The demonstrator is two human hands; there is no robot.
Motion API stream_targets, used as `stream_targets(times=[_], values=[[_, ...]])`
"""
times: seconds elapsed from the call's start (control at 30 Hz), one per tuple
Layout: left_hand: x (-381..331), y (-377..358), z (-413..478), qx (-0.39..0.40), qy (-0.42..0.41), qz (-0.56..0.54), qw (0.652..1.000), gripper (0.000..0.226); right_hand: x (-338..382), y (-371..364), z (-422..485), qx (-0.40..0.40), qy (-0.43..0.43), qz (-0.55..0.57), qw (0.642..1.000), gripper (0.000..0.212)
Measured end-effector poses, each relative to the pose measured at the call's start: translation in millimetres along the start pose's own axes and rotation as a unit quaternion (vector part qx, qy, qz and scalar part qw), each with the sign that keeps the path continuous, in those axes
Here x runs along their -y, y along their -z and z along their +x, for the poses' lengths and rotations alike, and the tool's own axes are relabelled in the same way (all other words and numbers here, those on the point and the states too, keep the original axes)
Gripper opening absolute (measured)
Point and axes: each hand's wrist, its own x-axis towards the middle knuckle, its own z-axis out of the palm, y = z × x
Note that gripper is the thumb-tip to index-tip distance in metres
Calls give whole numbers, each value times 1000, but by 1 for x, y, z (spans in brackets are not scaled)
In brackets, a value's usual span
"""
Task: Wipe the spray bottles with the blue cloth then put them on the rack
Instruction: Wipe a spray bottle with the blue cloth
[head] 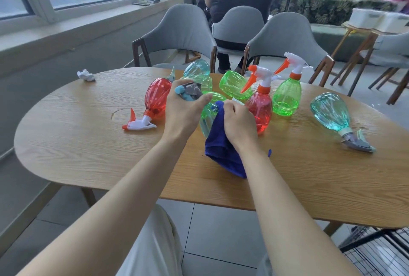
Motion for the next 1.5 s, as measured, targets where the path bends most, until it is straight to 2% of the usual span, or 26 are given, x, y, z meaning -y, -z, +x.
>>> stream_targets(times=[0.1,0.2,0.33,0.5,0.63,0.73,0.77,0.9,0.97,1.07,1.17,1.27,1.4,1.43,1.5], values=[[5,6,5,-2,31,17,999,29,2,-11,-6,-22,6,-38,999,45],[9,5,4,11,36,33,999,38,0,-14,-12,-45,17,-68,997,44],[5,2,3,9,19,52,998,34,-9,-11,-11,-35,23,-43,998,43],[4,3,3,23,13,51,998,25,-5,-5,-3,-17,-16,-4,1000,44],[6,6,1,33,2,33,999,20,9,-7,-10,9,81,-41,996,38],[7,10,-1,48,-7,28,998,21,-5,-3,-16,21,124,-61,990,44],[8,12,-1,53,-9,31,998,21,-9,0,-17,25,110,-57,992,44],[10,9,-1,60,-12,19,998,21,-14,10,-9,41,-31,1,999,53],[11,5,-1,57,-14,17,998,19,-11,9,-10,32,-14,11,999,49],[14,1,2,48,4,9,999,24,-8,1,-12,9,64,26,998,32],[15,4,5,36,36,2,999,29,-3,-4,-12,20,106,-9,994,37],[17,7,5,38,52,1,998,31,-6,-4,-15,22,86,-54,995,42],[19,9,2,26,60,-11,998,33,-8,1,-12,5,-33,-66,997,51],[19,8,1,25,59,-16,998,33,-8,1,-11,6,-41,-62,997,49],[18,7,-2,22,57,-30,998,32,-3,0,-12,9,10,-37,999,44]])
